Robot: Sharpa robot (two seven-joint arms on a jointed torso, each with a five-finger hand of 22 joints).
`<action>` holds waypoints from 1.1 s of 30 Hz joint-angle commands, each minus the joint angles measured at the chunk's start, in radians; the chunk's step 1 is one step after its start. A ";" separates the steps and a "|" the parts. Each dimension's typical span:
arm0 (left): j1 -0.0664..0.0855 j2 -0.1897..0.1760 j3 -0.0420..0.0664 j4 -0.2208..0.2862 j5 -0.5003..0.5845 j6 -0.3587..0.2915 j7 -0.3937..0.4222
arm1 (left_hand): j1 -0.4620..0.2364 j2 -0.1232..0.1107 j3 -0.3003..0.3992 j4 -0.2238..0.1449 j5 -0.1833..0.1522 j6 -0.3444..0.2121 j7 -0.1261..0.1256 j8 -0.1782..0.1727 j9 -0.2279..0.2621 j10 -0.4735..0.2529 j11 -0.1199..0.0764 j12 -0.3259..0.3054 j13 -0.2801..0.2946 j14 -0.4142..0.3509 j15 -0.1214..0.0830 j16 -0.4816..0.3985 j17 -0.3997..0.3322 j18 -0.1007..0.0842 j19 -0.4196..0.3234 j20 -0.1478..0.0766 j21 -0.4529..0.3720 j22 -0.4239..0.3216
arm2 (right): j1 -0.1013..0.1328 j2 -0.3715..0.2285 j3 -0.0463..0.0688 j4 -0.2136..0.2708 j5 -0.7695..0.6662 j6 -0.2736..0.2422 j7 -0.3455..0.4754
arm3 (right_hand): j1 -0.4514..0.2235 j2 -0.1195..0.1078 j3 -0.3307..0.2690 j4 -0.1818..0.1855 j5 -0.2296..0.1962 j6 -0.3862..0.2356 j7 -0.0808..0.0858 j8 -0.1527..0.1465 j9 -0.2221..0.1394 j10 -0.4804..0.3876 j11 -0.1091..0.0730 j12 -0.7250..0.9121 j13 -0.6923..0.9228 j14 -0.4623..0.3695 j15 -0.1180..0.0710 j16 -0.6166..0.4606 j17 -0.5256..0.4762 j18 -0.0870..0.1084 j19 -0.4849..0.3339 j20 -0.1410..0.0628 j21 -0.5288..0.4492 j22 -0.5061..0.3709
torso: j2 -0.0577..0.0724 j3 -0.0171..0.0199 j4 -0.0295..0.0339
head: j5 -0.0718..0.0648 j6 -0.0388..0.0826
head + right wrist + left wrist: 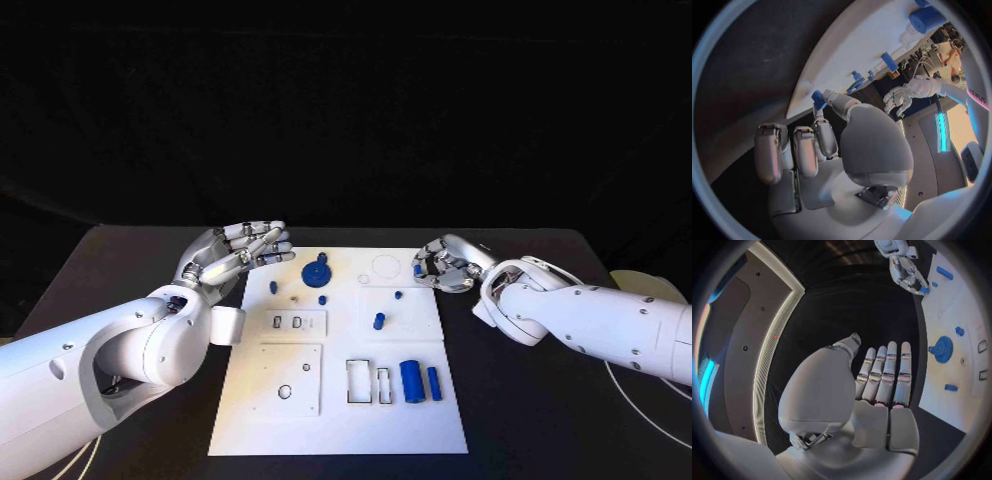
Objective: Assemble the parts on the task board
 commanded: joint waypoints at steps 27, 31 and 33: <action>-0.001 0.012 0.001 -0.021 0.000 0.008 0.015 | -0.020 -0.013 -0.003 0.004 0.001 0.010 0.038 -0.009 -0.002 0.010 0.005 -0.010 0.000 -0.002 0.005 -0.012 0.003 0.013 0.001 0.003 -0.009 -0.005 | 0.025 0.194 0.001 0.200 -0.118 -0.005 -0.176 | -0.013 0.036 0.015 0.000 -0.047 0.010 -0.015 0.020 0.019 -0.015 -0.014 -0.029 0.000 0.074 -0.015 0.003 0.114 -0.009 0.014 -0.010 0.001 0.147 | -0.001 -0.0062 0.0066 | 0.052 -0.011; -0.001 0.014 0.001 -0.022 0.000 0.006 0.015 | -0.020 -0.013 -0.003 0.004 0.001 0.010 0.038 -0.009 -0.002 0.010 0.005 -0.010 0.000 -0.002 0.005 -0.012 0.003 0.013 0.001 0.003 -0.009 -0.005 | 0.014 0.235 0.000 0.188 -0.156 0.018 -0.209 | -0.013 0.035 0.015 -0.001 -0.051 0.010 -0.015 0.021 0.020 -0.014 -0.014 -0.029 0.001 0.074 -0.015 0.002 0.114 -0.008 0.014 -0.010 0.000 0.147 | 0.000 -0.0051 0.0051 | 0.069 -0.014; -0.001 0.015 0.001 -0.023 0.000 0.005 0.015 | -0.022 -0.014 -0.004 0.004 0.001 0.011 0.038 -0.009 -0.002 0.011 0.005 -0.010 0.000 -0.002 0.005 -0.013 0.003 0.013 0.001 0.003 -0.009 -0.005 | 0.009 0.253 -0.002 0.179 -0.173 0.027 -0.221 | -0.014 0.035 0.015 -0.002 -0.054 0.010 -0.015 0.021 0.020 -0.014 -0.014 -0.028 0.002 0.074 -0.015 0.002 0.114 -0.008 0.014 -0.010 0.000 0.146 | 0.000 -0.0050 0.0050 | 0.070 -0.015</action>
